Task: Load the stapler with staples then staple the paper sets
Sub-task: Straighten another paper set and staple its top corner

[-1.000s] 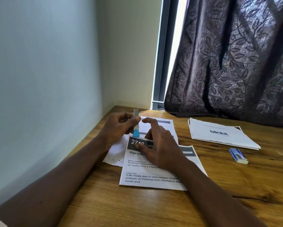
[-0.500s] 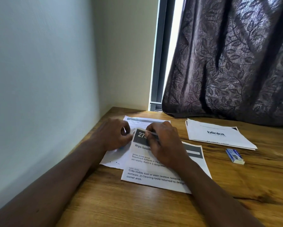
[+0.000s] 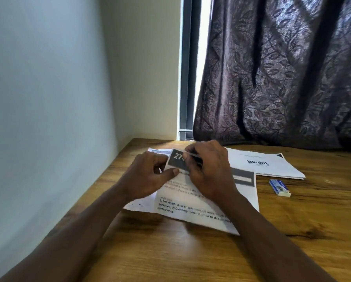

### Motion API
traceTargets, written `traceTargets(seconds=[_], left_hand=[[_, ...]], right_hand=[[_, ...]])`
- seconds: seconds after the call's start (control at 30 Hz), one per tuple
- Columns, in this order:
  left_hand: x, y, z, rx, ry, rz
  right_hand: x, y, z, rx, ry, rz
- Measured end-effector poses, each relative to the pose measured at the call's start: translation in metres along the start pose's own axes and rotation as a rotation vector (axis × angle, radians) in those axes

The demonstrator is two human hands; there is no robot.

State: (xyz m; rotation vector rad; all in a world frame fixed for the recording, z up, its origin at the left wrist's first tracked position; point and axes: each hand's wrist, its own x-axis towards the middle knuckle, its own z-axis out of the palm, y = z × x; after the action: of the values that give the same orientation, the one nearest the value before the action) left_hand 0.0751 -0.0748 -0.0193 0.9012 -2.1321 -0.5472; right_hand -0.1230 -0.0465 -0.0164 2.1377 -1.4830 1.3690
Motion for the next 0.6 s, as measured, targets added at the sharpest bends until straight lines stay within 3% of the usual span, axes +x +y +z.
traceTargets(seconds=[0.07,0.13,0.23,0.33,0.43,0.53,0.6], left_hand=[[0.002,0.005,0.004,-0.065,0.11,0.013],[0.005,0.011,0.004,-0.102,0.222,-0.001],[0.017,0.025,0.01,-0.126,0.381,-0.025],[0.04,0.043,0.029,-0.201,0.467,-0.068],[0.068,0.055,0.054,-0.305,0.425,-0.149],[0.083,0.062,0.085,-0.335,0.303,-0.207],[0.082,0.061,0.103,-0.174,0.207,-0.238]], right_hand=[[0.0,0.004,-0.015,-0.161,0.063,-0.009],[0.001,0.008,-0.036,-0.221,0.119,0.138],[-0.003,0.038,-0.067,-0.114,0.202,0.385],[-0.008,0.073,-0.105,0.121,0.159,0.519],[-0.009,0.104,-0.134,0.501,0.146,0.786],[-0.008,0.139,-0.148,0.481,0.28,0.86],[-0.002,0.157,-0.153,0.489,0.347,0.916]])
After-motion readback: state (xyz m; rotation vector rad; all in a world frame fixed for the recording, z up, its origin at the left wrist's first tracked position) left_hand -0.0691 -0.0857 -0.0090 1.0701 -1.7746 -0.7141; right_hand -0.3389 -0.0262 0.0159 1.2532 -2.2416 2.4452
